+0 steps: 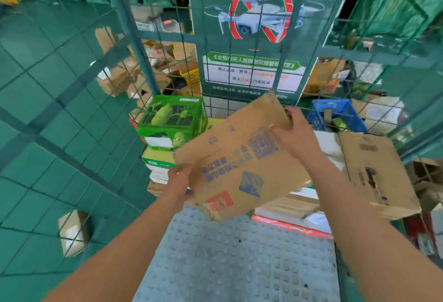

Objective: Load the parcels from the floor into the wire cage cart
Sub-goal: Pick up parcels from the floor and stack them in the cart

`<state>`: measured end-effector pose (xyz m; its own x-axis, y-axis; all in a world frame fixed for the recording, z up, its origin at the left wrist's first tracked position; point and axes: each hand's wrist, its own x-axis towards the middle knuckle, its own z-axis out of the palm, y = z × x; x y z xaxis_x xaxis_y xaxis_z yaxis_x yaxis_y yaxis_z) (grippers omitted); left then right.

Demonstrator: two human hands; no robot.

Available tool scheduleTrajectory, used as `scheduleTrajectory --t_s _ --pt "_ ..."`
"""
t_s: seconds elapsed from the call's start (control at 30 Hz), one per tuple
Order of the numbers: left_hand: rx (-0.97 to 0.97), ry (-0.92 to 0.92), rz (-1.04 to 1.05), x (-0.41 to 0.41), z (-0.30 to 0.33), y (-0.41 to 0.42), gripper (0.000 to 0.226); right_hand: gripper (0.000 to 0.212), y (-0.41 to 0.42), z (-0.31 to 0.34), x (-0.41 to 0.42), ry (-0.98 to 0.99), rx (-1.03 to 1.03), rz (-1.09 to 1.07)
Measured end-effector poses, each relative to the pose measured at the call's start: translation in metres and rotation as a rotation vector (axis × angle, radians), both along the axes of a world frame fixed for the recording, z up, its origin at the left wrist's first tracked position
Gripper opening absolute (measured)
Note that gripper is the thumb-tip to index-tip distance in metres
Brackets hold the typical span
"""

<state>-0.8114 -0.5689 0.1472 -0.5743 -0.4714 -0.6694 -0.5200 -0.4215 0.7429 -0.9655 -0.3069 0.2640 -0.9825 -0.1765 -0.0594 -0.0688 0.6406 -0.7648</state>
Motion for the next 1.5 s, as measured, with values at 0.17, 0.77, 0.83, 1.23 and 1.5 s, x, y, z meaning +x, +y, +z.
scheduleTrajectory --t_s 0.17,0.77,0.83,1.23,1.5 --pt "0.223 0.018 0.201 -0.003 -0.027 0.003 0.039 0.071 -0.092 0.020 -0.084 0.336 0.429 0.482" --pt "-0.048 -0.091 -0.018 -0.088 -0.047 -0.013 0.064 0.074 -0.067 -0.167 -0.009 -0.356 0.487 0.197" --pt "-0.091 -0.110 -0.066 -0.092 -0.053 -0.020 0.067 0.079 -0.064 -0.183 0.000 -0.355 0.490 0.270" --pt "-0.177 -0.142 -0.213 -0.074 -0.035 -0.012 0.085 0.088 -0.059 -0.167 0.004 -0.453 0.398 0.250" --pt "0.024 -0.160 -0.274 0.025 -0.023 0.018 0.069 0.044 -0.040 -0.130 0.123 -0.776 -0.193 -0.052"
